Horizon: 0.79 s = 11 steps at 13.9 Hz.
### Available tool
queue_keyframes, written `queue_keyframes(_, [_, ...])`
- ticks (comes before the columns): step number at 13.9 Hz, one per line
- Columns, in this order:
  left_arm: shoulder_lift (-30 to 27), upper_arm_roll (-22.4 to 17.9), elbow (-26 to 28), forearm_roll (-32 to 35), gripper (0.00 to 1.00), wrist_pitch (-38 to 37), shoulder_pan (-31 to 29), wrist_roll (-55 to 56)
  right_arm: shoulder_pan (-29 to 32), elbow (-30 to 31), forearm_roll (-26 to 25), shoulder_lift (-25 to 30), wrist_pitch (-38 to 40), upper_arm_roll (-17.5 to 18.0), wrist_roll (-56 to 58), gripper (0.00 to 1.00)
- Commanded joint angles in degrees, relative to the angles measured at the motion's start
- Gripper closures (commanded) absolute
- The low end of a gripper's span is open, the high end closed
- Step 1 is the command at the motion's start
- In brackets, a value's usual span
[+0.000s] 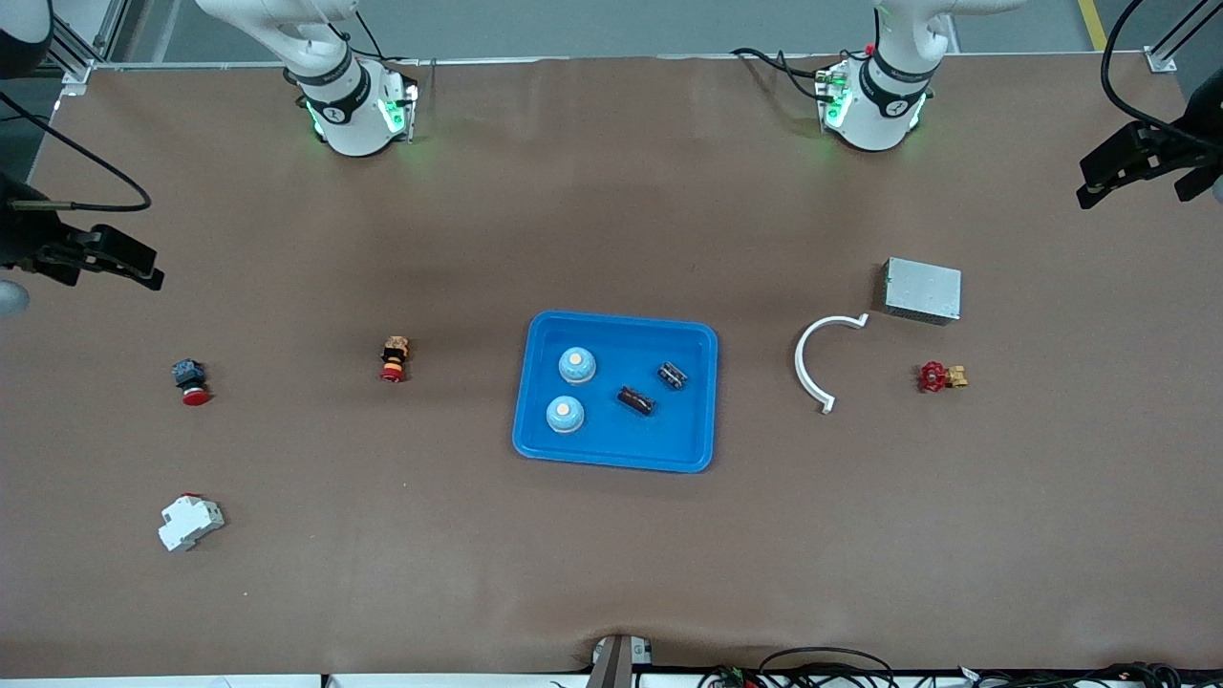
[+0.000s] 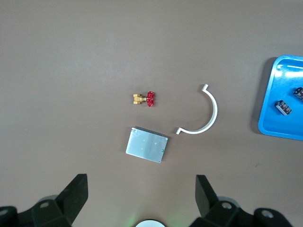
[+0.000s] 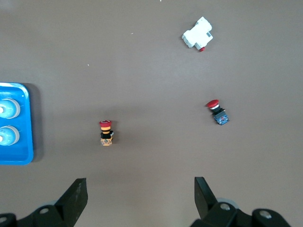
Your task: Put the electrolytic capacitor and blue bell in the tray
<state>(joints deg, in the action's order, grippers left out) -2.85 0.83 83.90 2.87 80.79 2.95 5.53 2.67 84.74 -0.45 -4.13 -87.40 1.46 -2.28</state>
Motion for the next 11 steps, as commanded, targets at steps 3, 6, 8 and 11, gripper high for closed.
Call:
queue_keyframes(3, [-1.3, 0.2, 0.6, -1.0, 0.00, -1.9, -0.1, -0.1, 2.4, 0.7, -0.7, 1.5, 0.0, 0.6, 3.0, 0.00])
queue_keyframes(6, [-1.6, 0.3, 2.1, -2.2, 0.00, -1.8, 0.0, 0.1, 2.3, 0.7, -0.7, 1.5, 0.6, 0.7, 3.0, 0.00])
queue_keyframes(8, [-1.5, 0.3, 4.2, -2.6, 0.00, 0.1, 0.2, 0.0, 2.2, 0.7, -0.7, 1.5, 0.6, 0.7, 3.0, 0.00])
queue_keyframes(11, [-1.2, 1.9, 6.2, -2.3, 0.00, 2.3, 0.1, 0.4, 2.0, 0.7, -0.5, 1.3, 0.6, 0.9, 2.8, 0.00])
